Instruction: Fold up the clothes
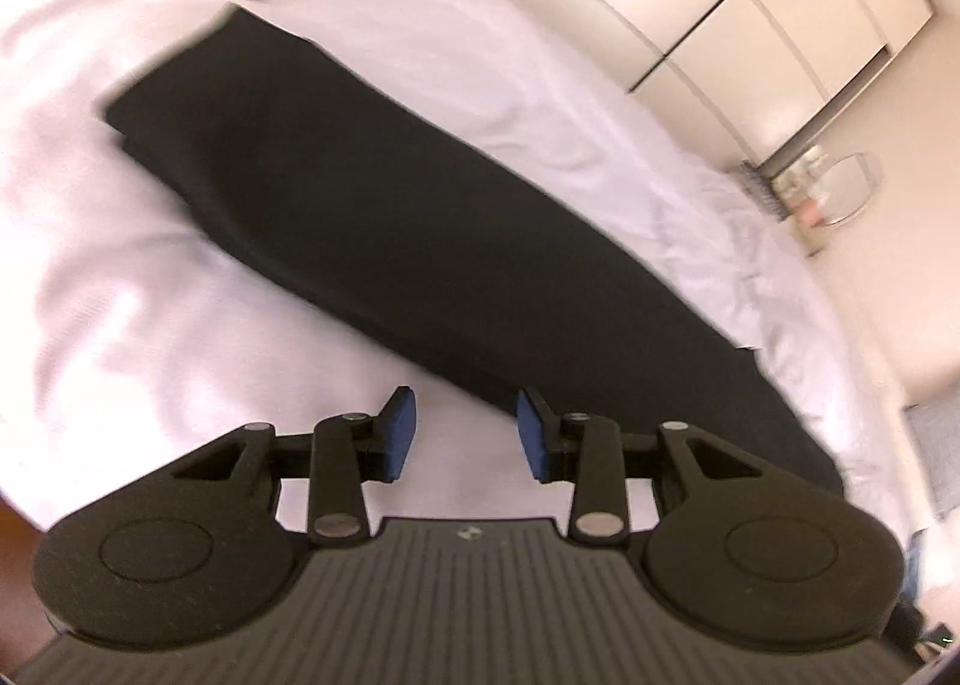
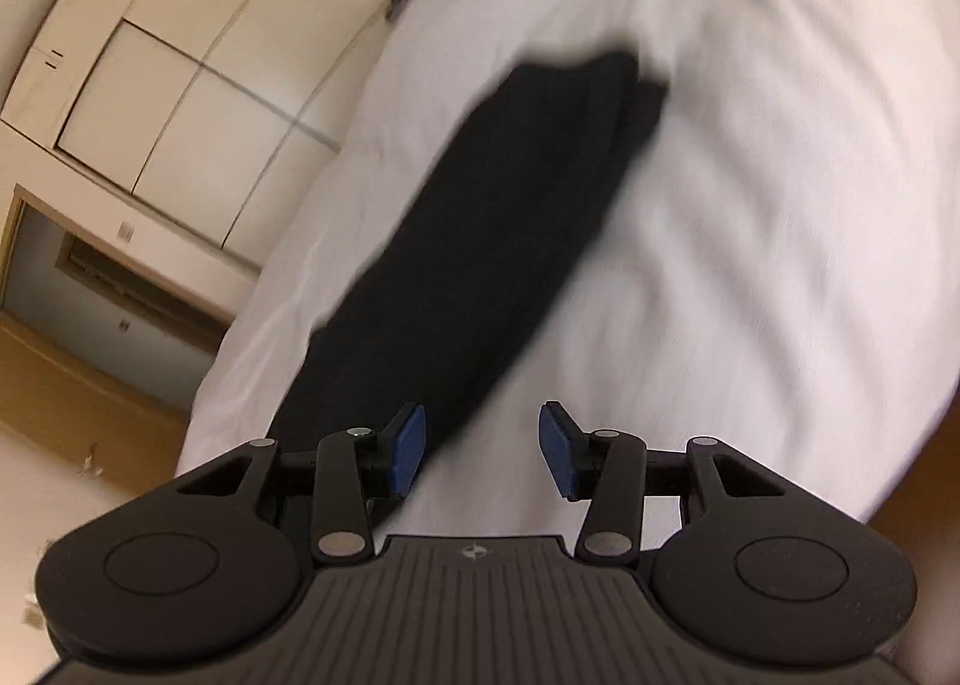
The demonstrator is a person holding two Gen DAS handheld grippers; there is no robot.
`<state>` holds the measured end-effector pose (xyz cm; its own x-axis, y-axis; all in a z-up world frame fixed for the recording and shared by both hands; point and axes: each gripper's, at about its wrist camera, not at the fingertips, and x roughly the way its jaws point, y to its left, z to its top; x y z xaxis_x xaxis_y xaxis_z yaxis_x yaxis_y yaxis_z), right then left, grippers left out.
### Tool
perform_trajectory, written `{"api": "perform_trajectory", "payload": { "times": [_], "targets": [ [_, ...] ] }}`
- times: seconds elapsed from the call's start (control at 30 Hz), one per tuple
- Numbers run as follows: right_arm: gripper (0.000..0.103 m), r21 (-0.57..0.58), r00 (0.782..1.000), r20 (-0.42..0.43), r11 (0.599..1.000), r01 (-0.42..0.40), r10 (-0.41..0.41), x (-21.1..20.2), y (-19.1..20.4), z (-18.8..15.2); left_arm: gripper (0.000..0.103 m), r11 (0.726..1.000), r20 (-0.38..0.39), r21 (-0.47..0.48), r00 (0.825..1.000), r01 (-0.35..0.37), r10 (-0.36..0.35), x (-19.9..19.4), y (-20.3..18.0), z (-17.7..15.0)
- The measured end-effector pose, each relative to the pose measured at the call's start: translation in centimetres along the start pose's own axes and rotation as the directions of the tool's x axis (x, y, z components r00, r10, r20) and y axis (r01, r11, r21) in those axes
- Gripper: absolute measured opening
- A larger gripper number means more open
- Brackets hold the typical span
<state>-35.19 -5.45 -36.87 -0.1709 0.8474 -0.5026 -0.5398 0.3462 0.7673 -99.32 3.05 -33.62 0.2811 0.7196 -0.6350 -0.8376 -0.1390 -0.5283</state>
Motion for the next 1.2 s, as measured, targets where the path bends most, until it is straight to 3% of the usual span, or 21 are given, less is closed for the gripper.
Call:
{"api": "perform_trajectory", "payload": {
  "times": [0.2, 0.33, 0.43, 0.57, 0.7, 0.77, 0.8, 0.83, 0.87, 0.97, 1.1, 1.2],
  "targets": [
    [0.046, 0.041, 0.991, -0.104, 0.996, -0.076, 0.08, 0.0, 2.3, -5.4, 0.032, 0.993, 0.098, -0.026, 0.989, -0.112, 0.114, -2.4, 3.3, 2.6],
    [0.046, 0.03, 0.979, -0.145, 0.99, -0.138, 0.141, 1.5, 4.7, -4.9, 0.032, 0.99, 0.115, -0.08, 0.985, -0.119, 0.128, -2.2, 4.4, 3.2],
    [0.046, 0.101, 0.966, -0.169, 0.978, -0.181, 0.196, 3.6, 5.2, -4.1, 0.032, 0.988, 0.108, -0.116, 0.988, -0.101, 0.113, -1.4, 4.7, 3.6],
    [0.041, 0.196, 0.953, -0.17, 0.956, -0.217, 0.251, 6.7, 5.0, -3.1, 0.032, 0.993, 0.106, -0.094, 0.991, -0.076, 0.086, -0.7, 4.4, 3.8],
    [0.037, 0.24, 0.96, -0.17, 0.954, -0.179, 0.223, 10.0, 4.9, -2.7, 0.032, 0.993, 0.083, -0.089, 0.992, -0.083, 0.091, 1.0, 4.0, 4.2],
    [0.012, 0.251, 0.958, -0.171, 0.95, -0.185, 0.231, 11.4, 4.7, -2.4, 0.031, 0.993, 0.071, -0.089, 0.994, -0.082, 0.088, 1.7, 3.9, 4.2],
    [0.007, 0.243, 0.959, -0.17, 0.953, -0.183, 0.228, 11.8, 4.7, -2.2, 0.03, 0.993, 0.068, -0.081, 0.994, -0.082, 0.088, 1.9, 3.8, 4.1],
    [0.005, 0.228, 0.962, -0.167, 0.958, -0.173, 0.214, 11.8, 4.9, -2.1, 0.024, 0.993, 0.069, -0.071, 0.993, -0.091, 0.096, 2.1, 3.7, 4.0],
    [0.004, 0.213, 0.964, -0.165, 0.962, -0.173, 0.21, 11.8, 5.1, -2.1, 0.003, 0.992, 0.072, -0.064, 0.991, -0.105, 0.109, 2.3, 3.7, 3.8],
    [0.002, 0.141, 0.97, -0.151, 0.976, -0.167, 0.188, 10.8, 5.9, -2.6, 0.0, 0.993, 0.095, -0.059, 0.99, -0.102, 0.107, 2.0, 3.8, 3.5],
    [0.001, 0.04, 0.976, -0.12, 0.983, -0.179, 0.182, 8.8, 7.2, -3.2, 0.001, 0.991, 0.139, 0.041, 0.983, -0.126, 0.12, 1.0, 2.6, 2.4],
    [0.001, -0.006, 0.982, -0.171, 0.997, -0.081, 0.078, 9.6, 6.7, -3.6, 0.008, 0.984, 0.085, 0.008, 0.98, -0.18, 0.178, 2.8, 3.5, 2.3]
  ]
}}
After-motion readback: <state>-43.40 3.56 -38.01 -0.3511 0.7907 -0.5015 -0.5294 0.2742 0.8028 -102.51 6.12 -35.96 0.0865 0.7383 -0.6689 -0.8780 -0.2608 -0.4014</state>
